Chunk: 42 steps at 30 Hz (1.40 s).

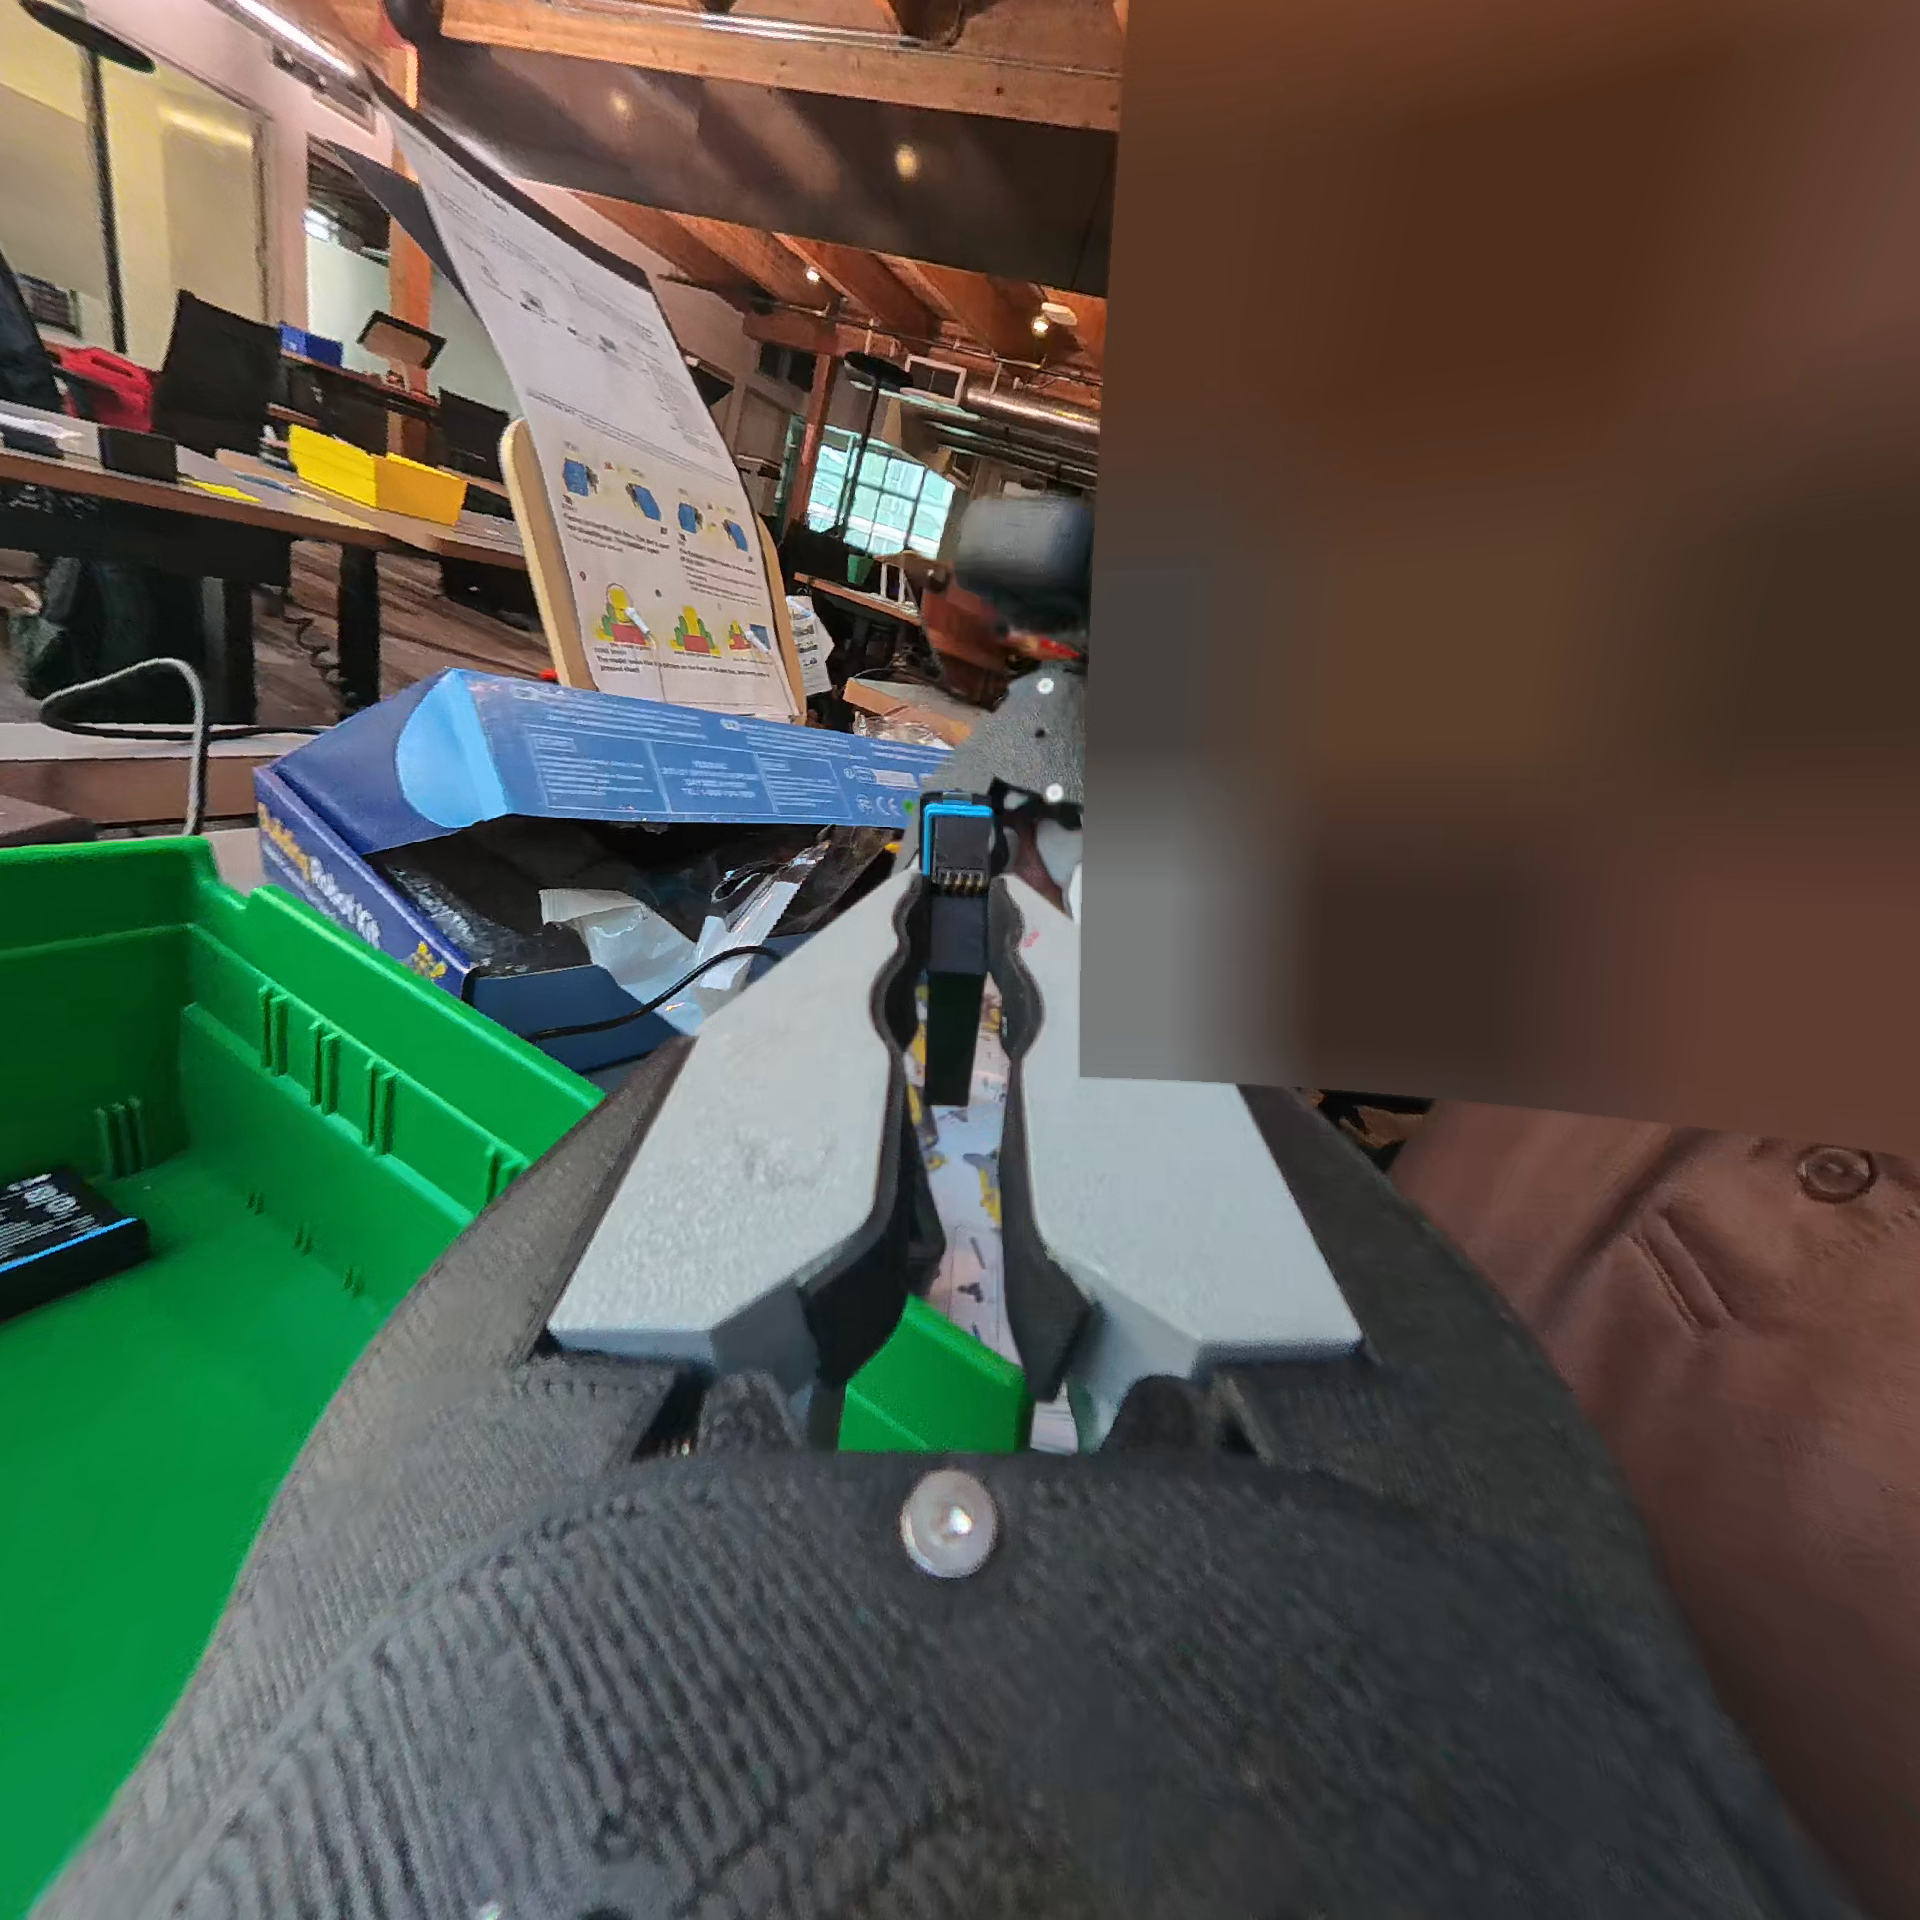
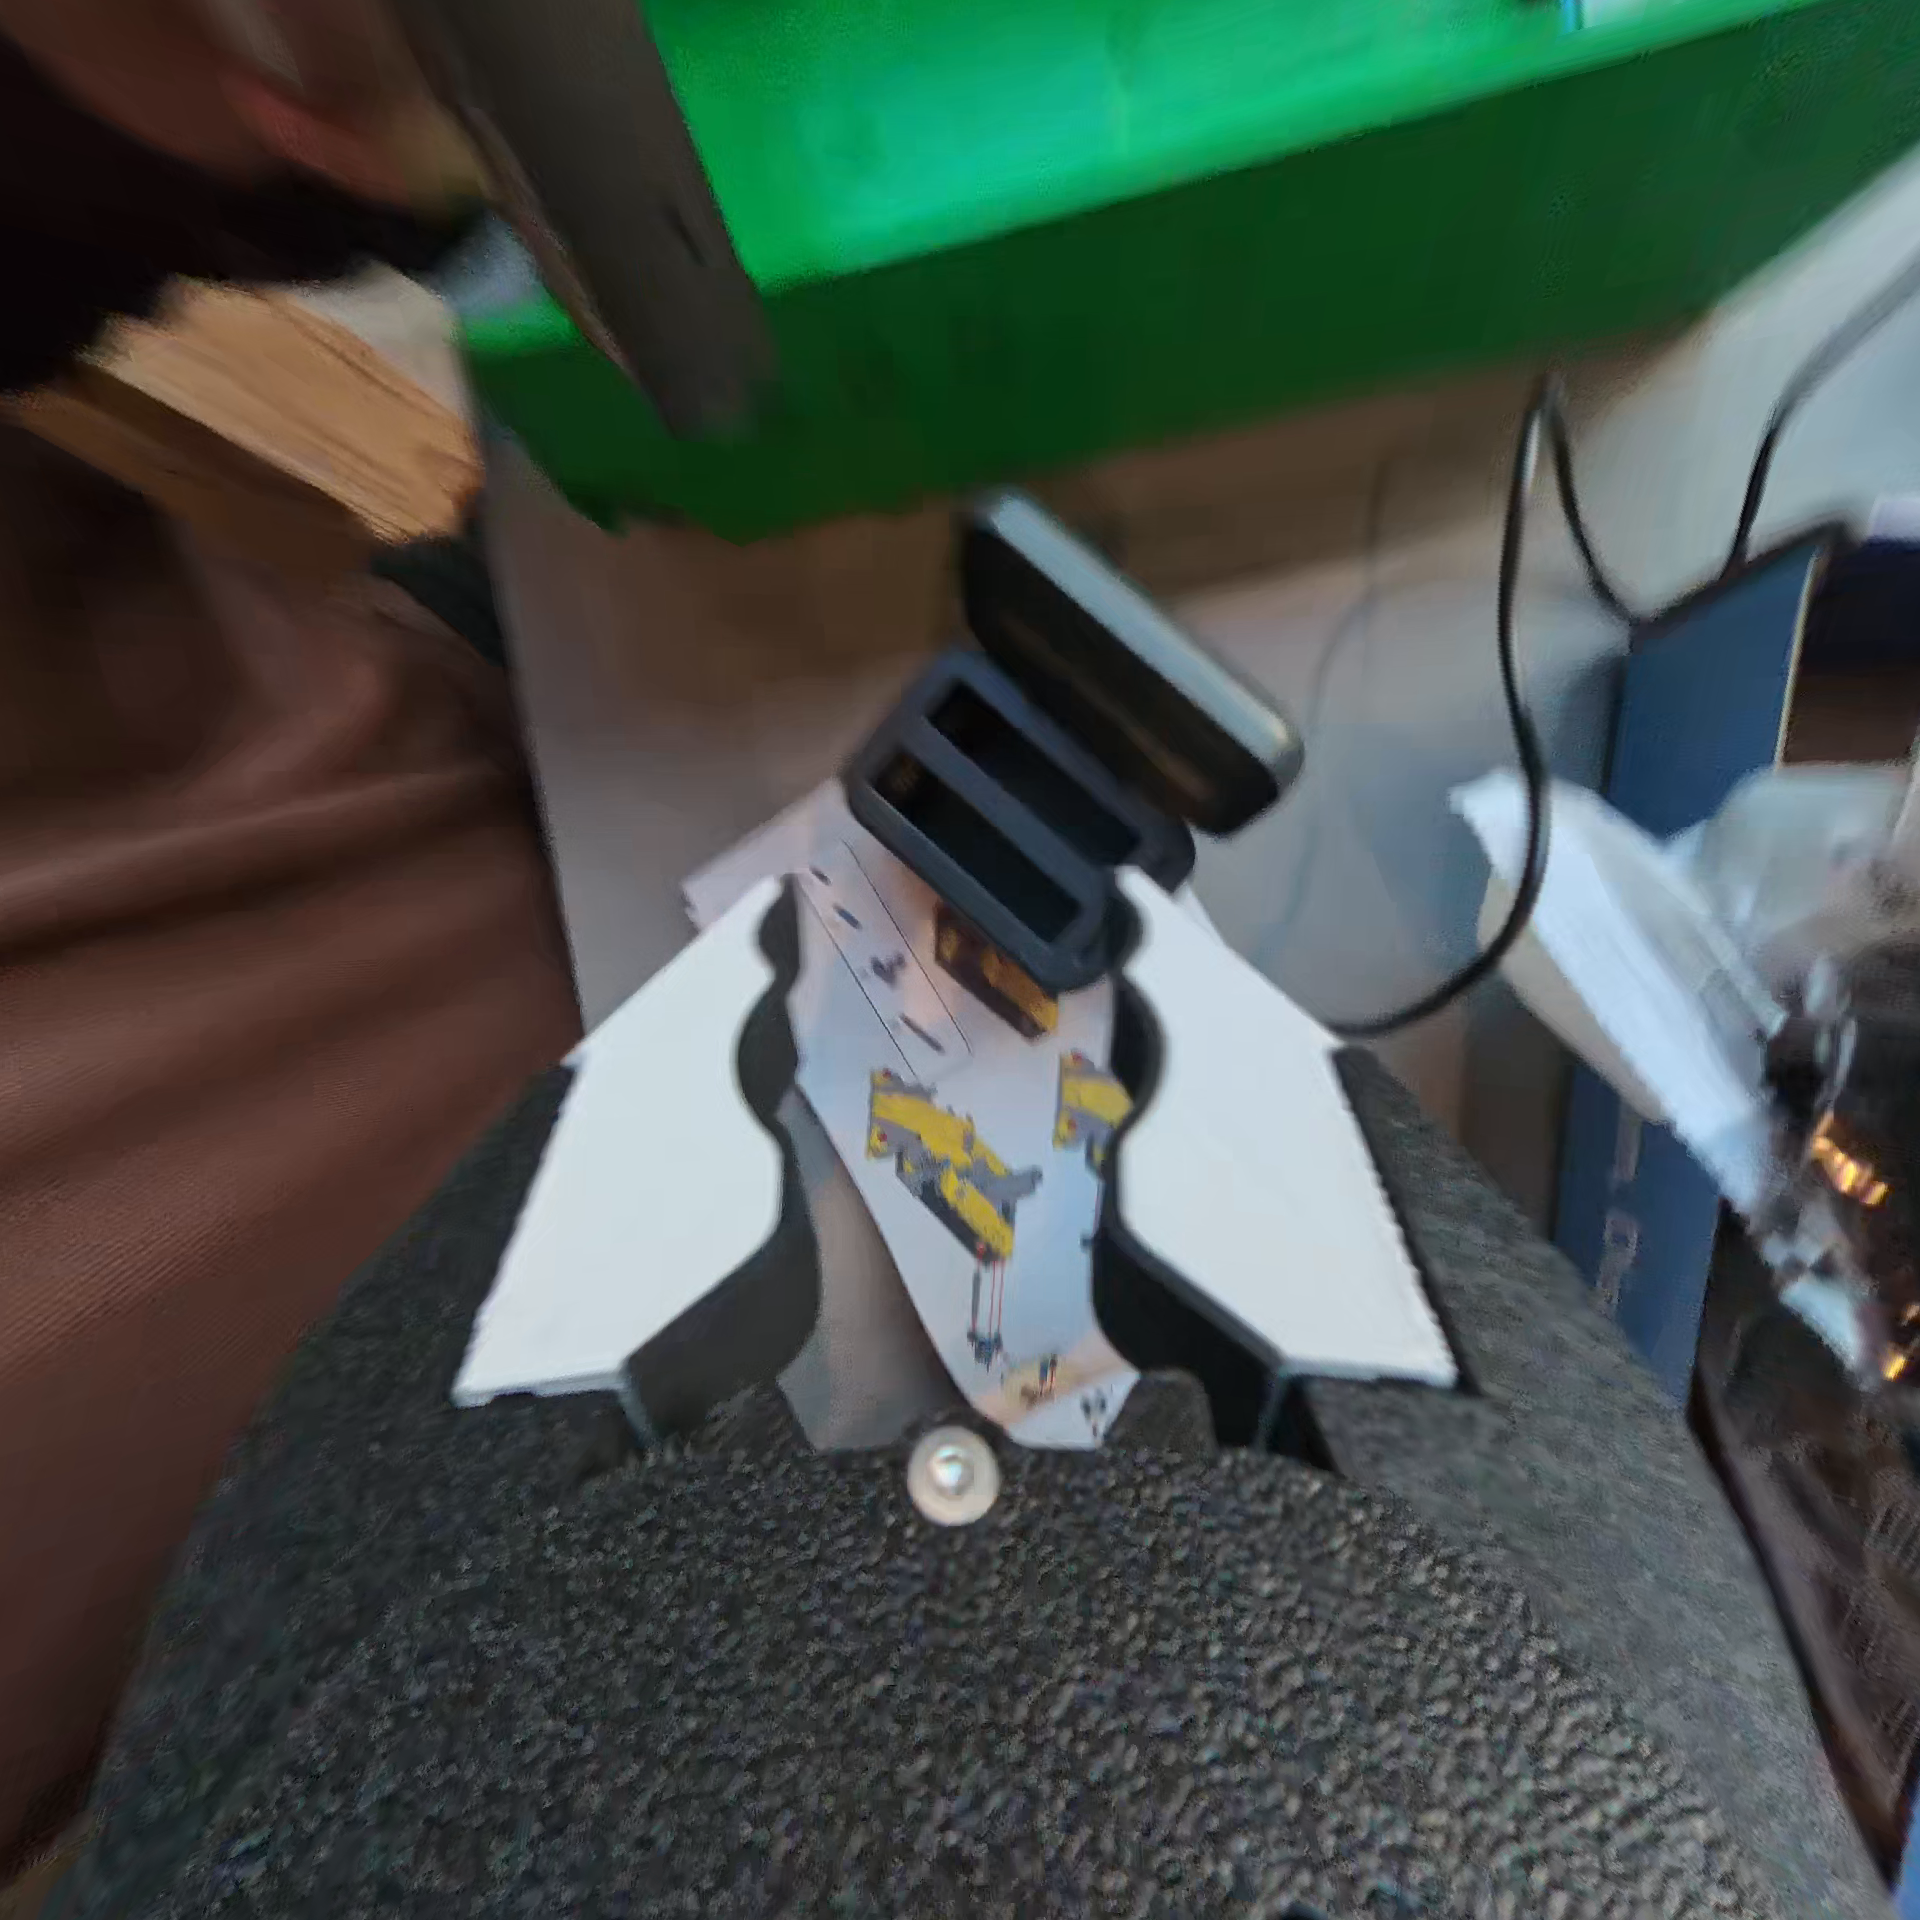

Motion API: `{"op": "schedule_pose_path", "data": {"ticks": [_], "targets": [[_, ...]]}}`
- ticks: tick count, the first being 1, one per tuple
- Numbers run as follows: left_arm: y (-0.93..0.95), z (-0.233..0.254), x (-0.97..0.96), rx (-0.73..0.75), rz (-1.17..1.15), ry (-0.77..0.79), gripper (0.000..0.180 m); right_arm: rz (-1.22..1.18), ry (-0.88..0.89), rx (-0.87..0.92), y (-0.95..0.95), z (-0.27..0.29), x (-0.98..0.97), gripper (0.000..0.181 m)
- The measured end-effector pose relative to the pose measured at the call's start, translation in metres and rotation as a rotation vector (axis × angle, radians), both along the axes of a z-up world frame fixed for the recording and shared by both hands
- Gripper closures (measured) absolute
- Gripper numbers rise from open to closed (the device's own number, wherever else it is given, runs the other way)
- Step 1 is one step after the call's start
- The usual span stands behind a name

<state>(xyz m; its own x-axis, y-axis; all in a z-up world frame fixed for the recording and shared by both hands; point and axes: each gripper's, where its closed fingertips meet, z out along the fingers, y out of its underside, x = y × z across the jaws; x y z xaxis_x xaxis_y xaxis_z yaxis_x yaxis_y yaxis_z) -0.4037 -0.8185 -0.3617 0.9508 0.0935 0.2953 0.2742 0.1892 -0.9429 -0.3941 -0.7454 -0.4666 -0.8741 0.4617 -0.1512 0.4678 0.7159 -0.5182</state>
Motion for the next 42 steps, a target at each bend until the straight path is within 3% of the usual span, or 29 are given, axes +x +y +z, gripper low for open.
{"op": "schedule_pose_path", "data": {"ticks": [1,4,6,9,16,22,25,28,30,33,42], "targets": [[0.002,0.002,0.003,0.018,-0.012,0.004,0.171,0.051,0.028,-0.082,-0.009,0.015,0.000,0.141],[0.009,0.004,0.013,0.051,-0.035,0.003,0.170,0.191,0.121,-0.216,-0.030,0.050,0.003,0.133],[0.014,0.003,0.019,0.058,-0.046,0.007,0.170,0.269,0.134,-0.241,-0.038,0.062,0.010,0.139],[0.017,0.004,0.028,0.075,-0.048,0.018,0.170,0.330,0.143,-0.273,-0.044,0.073,0.018,0.165],[0.029,0.005,0.040,0.062,-0.040,0.041,0.170,0.337,0.079,-0.377,-0.041,0.087,0.030,0.165],[0.042,0.000,0.044,0.011,0.011,0.042,0.169,0.316,0.136,-0.329,-0.026,0.084,0.034,0.167],[0.044,-0.010,0.040,-0.130,0.105,0.024,0.173,0.260,0.145,-0.227,-0.005,0.074,0.028,0.167],[0.029,-0.010,0.029,-0.246,0.234,0.055,0.155,0.178,0.087,-0.007,0.034,0.035,0.022,0.167],[0.020,-0.019,0.012,-0.405,0.299,0.125,0.141,0.171,0.027,0.077,0.049,0.007,0.028,0.168],[0.032,-0.026,-0.006,-0.584,0.196,0.146,0.137,0.187,-0.066,0.090,0.054,-0.022,0.039,0.168],[0.056,-0.110,-0.030,-1.260,-0.135,0.178,0.146,0.192,-0.027,0.103,0.056,-0.044,0.036,0.167]]}}
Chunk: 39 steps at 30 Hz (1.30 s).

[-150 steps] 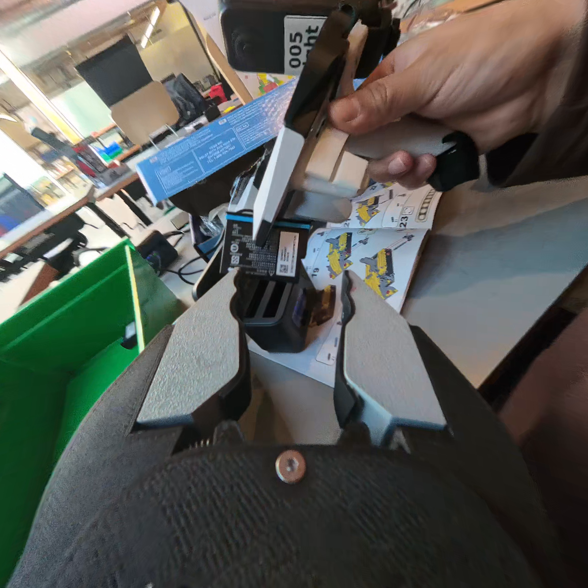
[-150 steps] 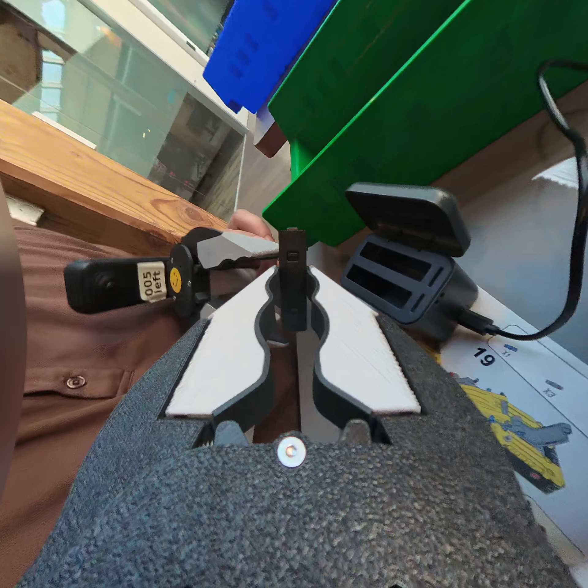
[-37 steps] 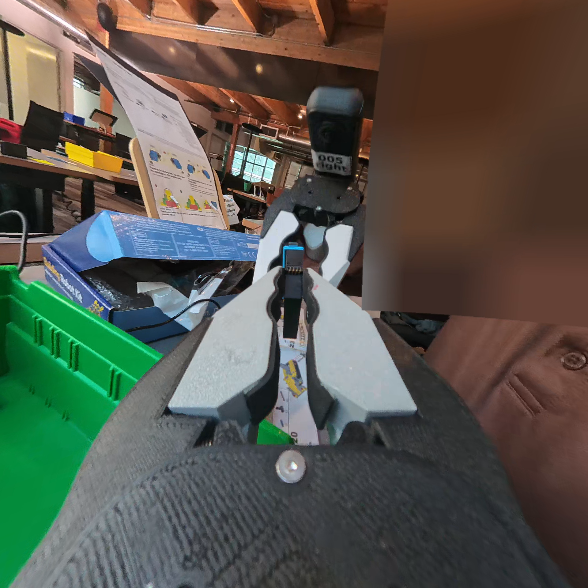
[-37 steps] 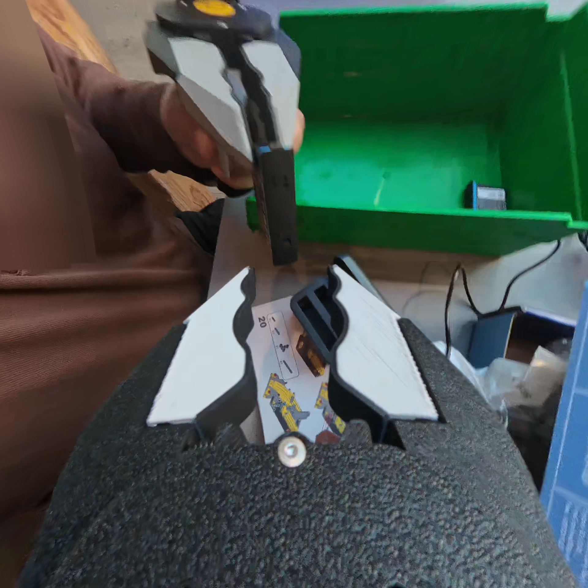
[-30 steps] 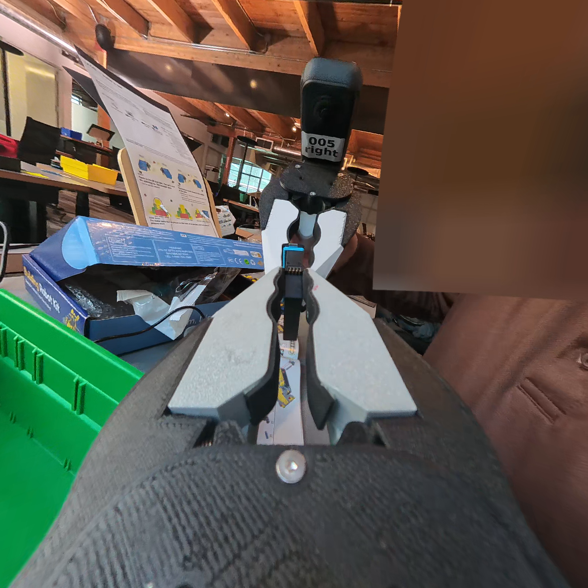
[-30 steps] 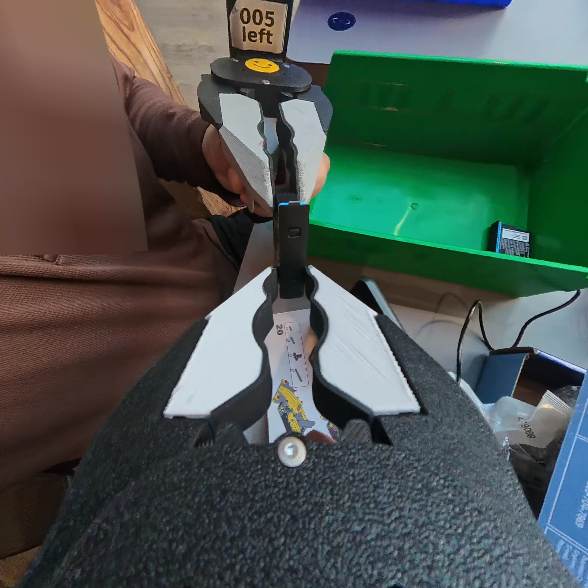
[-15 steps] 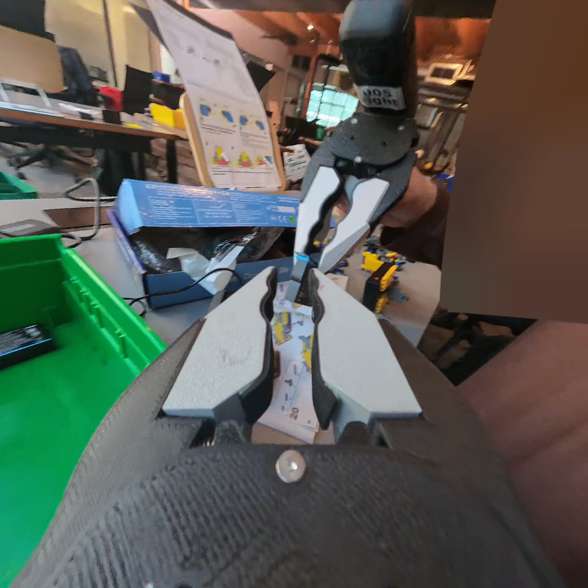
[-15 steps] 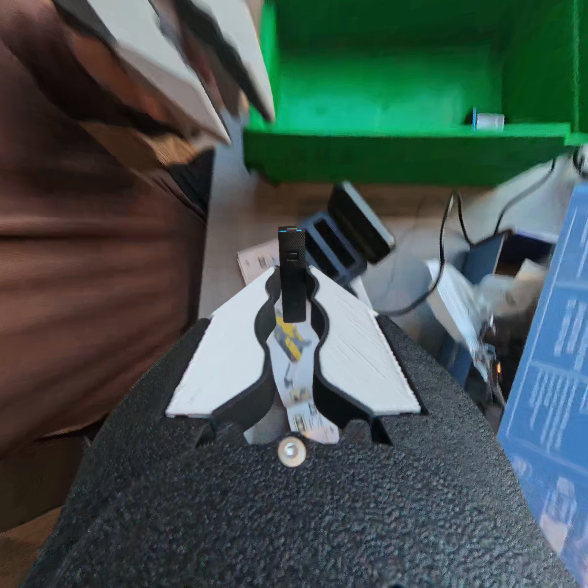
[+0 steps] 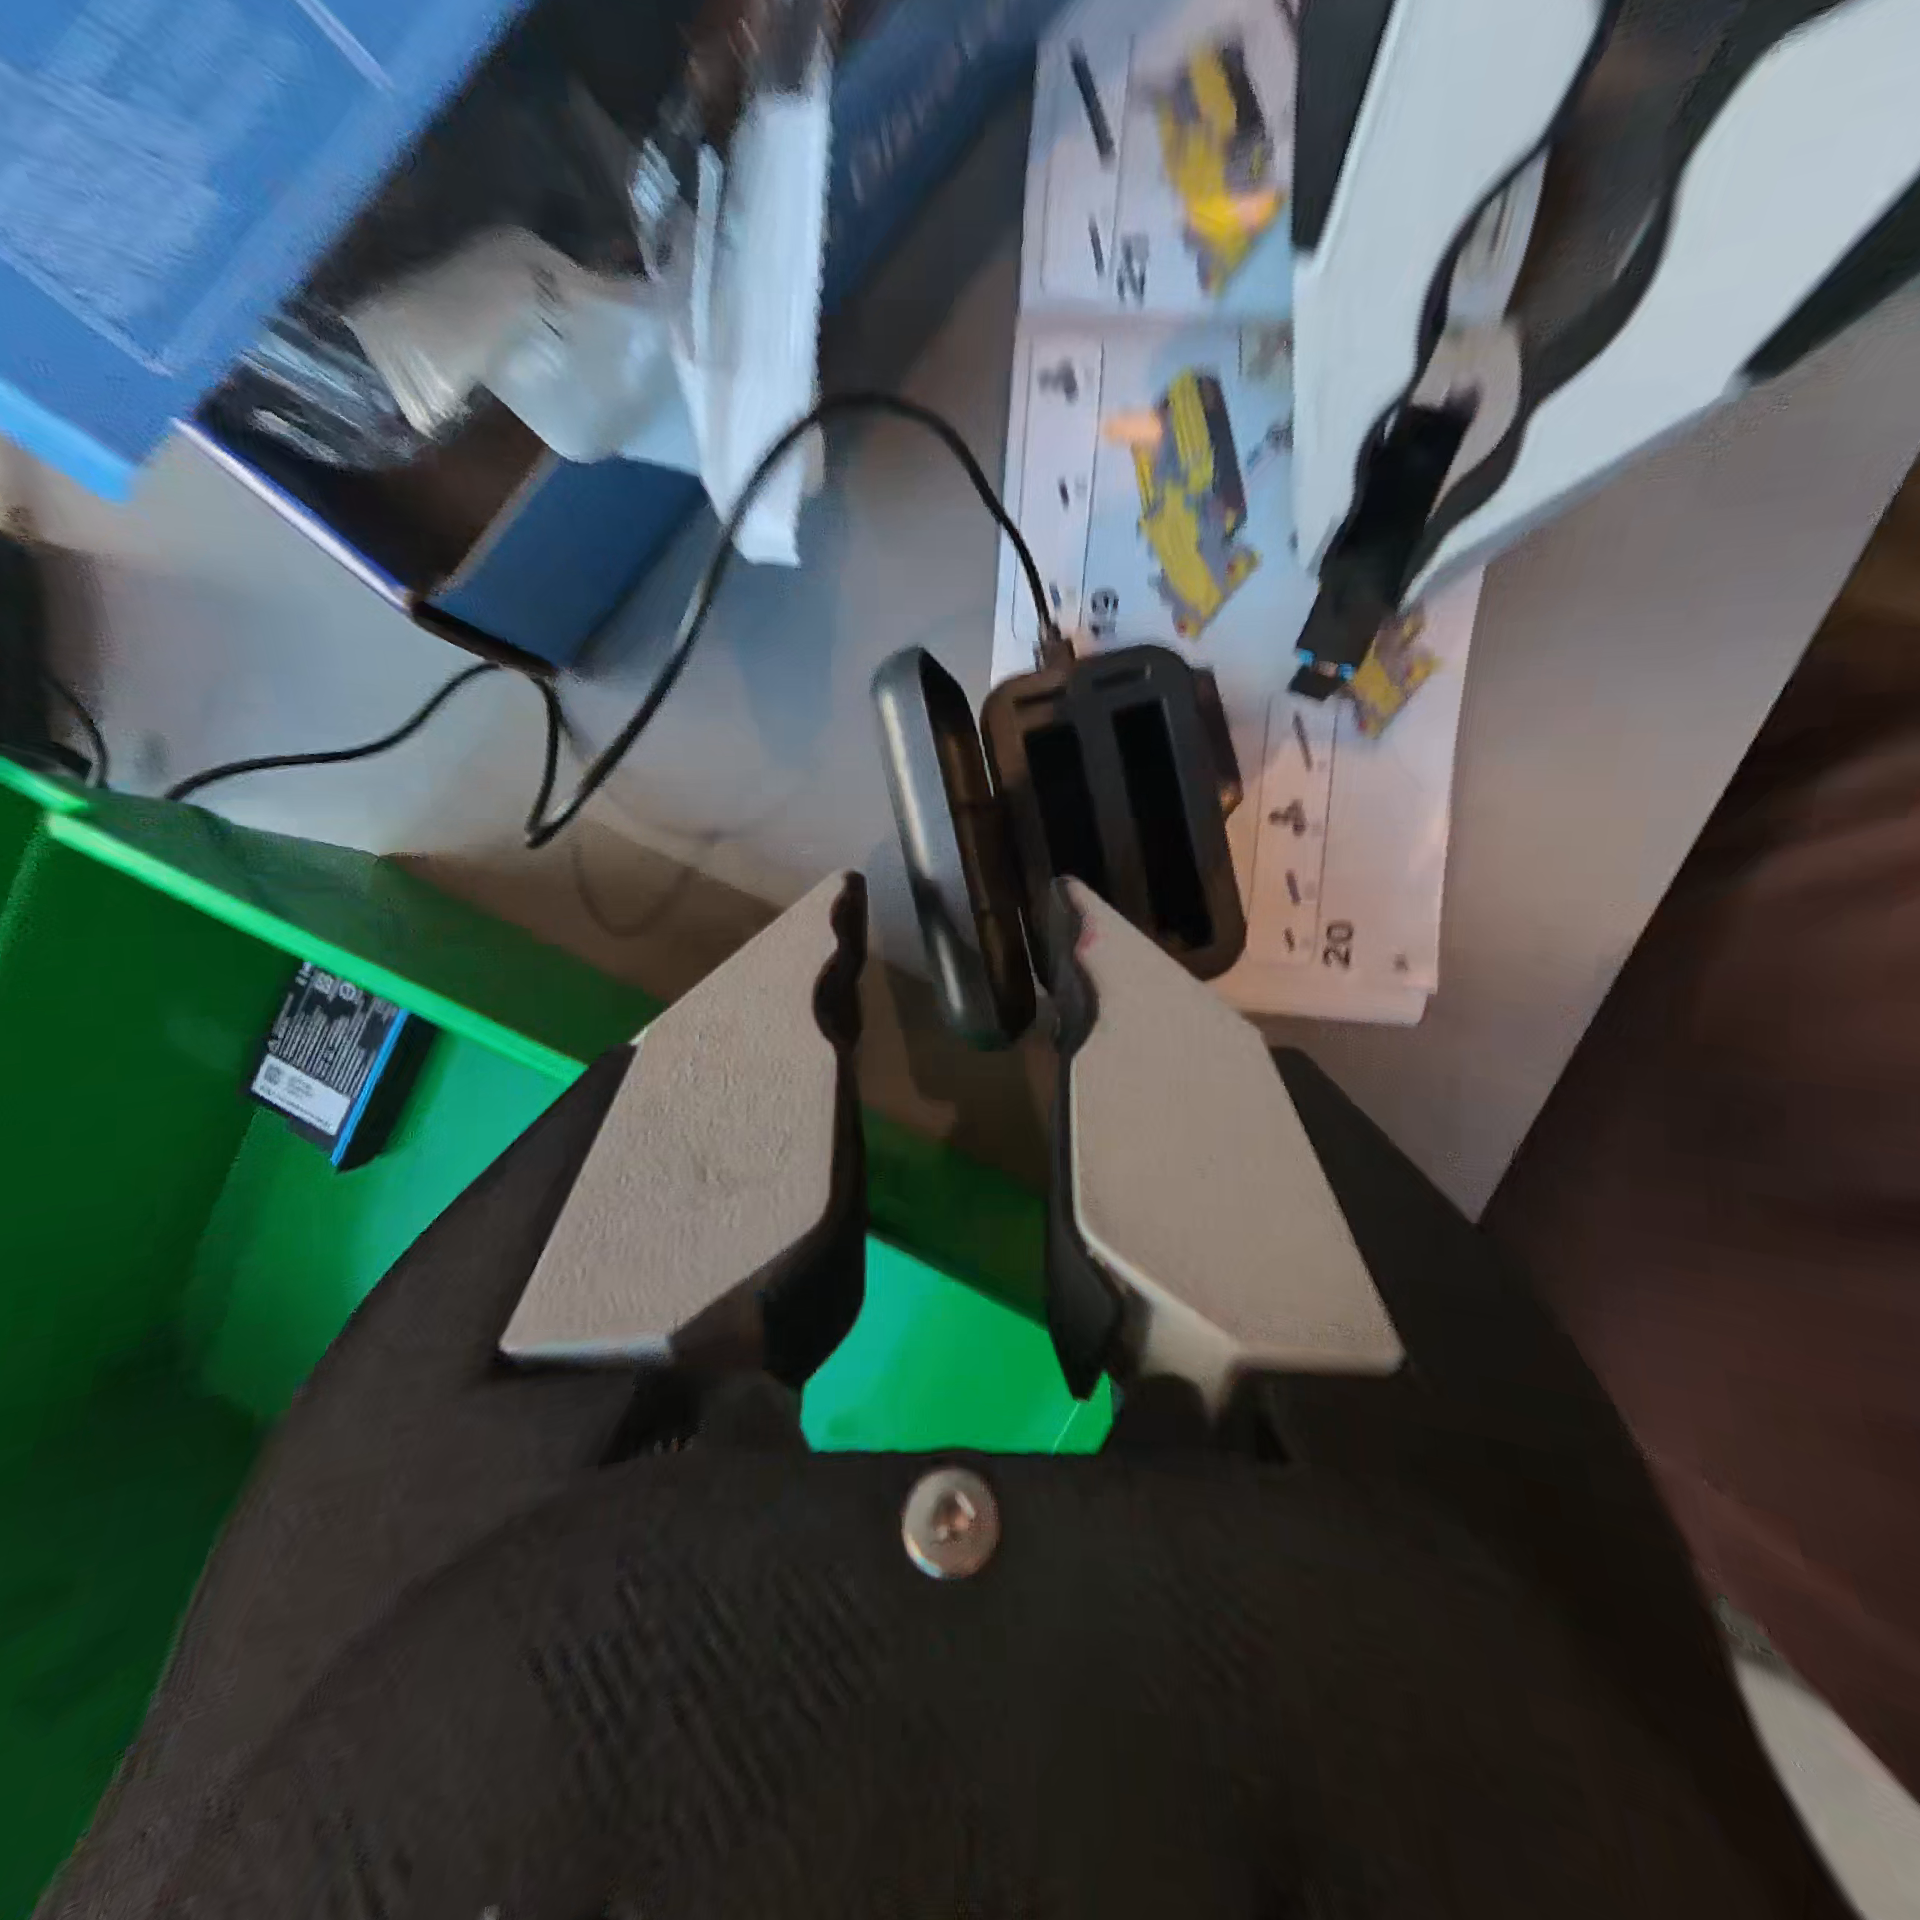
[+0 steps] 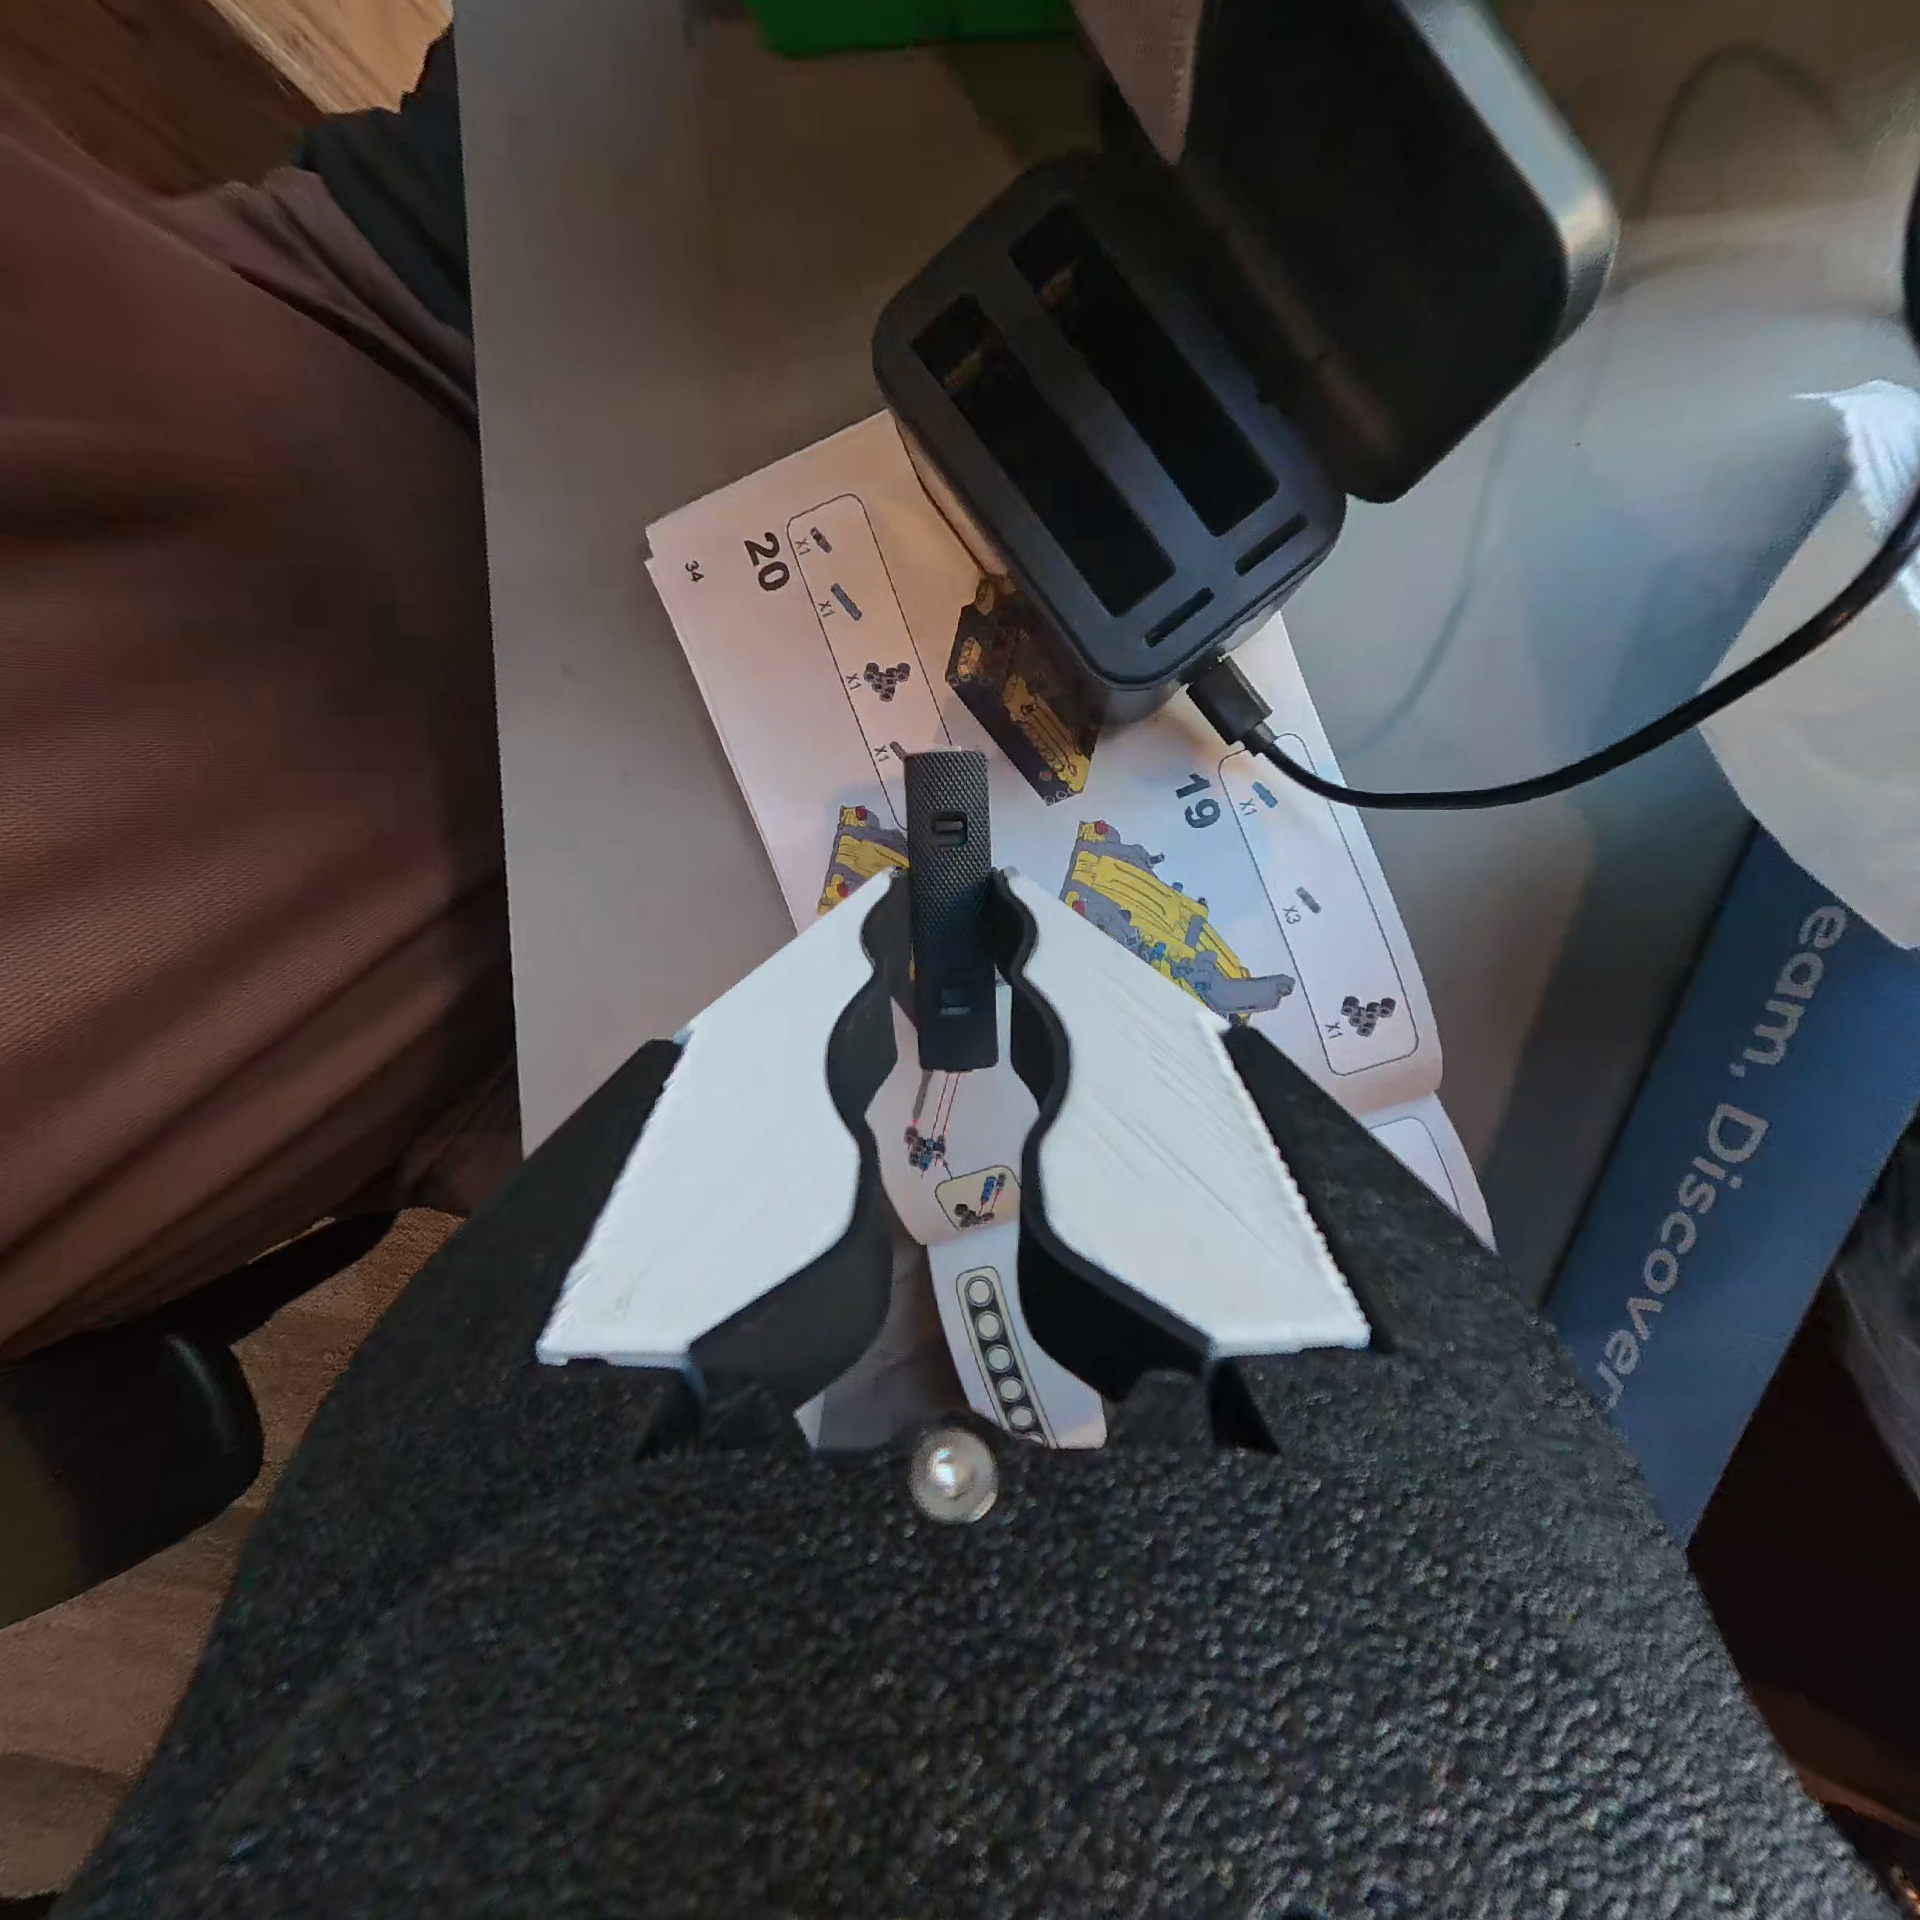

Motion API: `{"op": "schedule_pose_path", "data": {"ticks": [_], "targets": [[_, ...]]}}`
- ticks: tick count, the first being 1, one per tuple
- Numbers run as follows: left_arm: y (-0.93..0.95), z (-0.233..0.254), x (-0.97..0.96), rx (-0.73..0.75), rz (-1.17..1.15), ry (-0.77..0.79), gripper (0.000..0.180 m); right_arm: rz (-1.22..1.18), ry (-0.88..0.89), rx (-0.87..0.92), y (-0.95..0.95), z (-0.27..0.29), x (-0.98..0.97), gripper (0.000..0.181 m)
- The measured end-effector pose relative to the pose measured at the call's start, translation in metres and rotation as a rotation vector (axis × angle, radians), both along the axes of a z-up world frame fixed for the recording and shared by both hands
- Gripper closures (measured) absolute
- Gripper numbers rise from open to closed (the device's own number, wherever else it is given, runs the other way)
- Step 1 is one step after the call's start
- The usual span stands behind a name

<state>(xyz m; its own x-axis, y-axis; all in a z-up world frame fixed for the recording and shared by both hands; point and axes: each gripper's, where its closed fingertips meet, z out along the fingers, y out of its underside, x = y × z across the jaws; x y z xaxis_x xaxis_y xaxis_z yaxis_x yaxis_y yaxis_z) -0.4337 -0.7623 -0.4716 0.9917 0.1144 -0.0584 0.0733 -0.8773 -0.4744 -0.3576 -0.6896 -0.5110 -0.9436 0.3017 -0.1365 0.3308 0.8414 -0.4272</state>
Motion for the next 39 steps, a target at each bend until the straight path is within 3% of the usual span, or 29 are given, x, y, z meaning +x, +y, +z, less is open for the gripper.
{"op": "schedule_pose_path", "data": {"ticks": [2,5,10,13,16,20,23,27,31,36,39], "targets": [[-0.001,-0.004,-0.006,-0.079,-0.052,0.084,0.168,0.013,0.007,0.002,0.000,-0.002,0.002,0.168],[0.003,-0.005,-0.009,-0.102,-0.070,0.108,0.171,0.016,0.018,-0.048,-0.006,-0.001,0.002,0.167],[0.011,0.011,-0.008,-0.008,-0.109,0.264,0.172,-0.114,0.138,-0.203,-0.007,0.027,-0.024,0.117],[0.014,0.035,-0.005,0.068,-0.143,0.400,0.173,-0.189,0.197,-0.322,-0.014,0.047,-0.041,0.114],[0.015,0.058,0.000,0.139,-0.175,0.519,0.173,-0.225,0.266,-0.422,-0.020,0.064,-0.060,0.133],[0.015,0.077,0.004,0.209,-0.206,0.587,0.173,-0.199,0.173,-0.547,-0.040,0.080,-0.068,0.135],[0.014,0.085,0.004,0.252,-0.205,0.598,0.173,-0.136,0.067,-0.606,-0.051,0.086,-0.067,0.159],[0.008,0.090,-0.003,0.303,-0.129,0.554,0.173,-0.142,-0.018,-0.686,-0.055,0.096,-0.077,0.164],[-0.003,0.105,-0.004,0.481,-0.014,0.447,0.170,-0.169,0.009,-0.709,-0.053,0.107,-0.086,0.167],[-0.034,0.089,-0.004,0.525,0.150,0.351,0.129,-0.199,0.060,-0.687,-0.051,0.115,-0.095,0.171],[-0.033,0.076,0.017,0.608,0.156,0.247,0.125,-0.209,0.058,-0.747,-0.046,0.134,-0.098,0.172]]}}
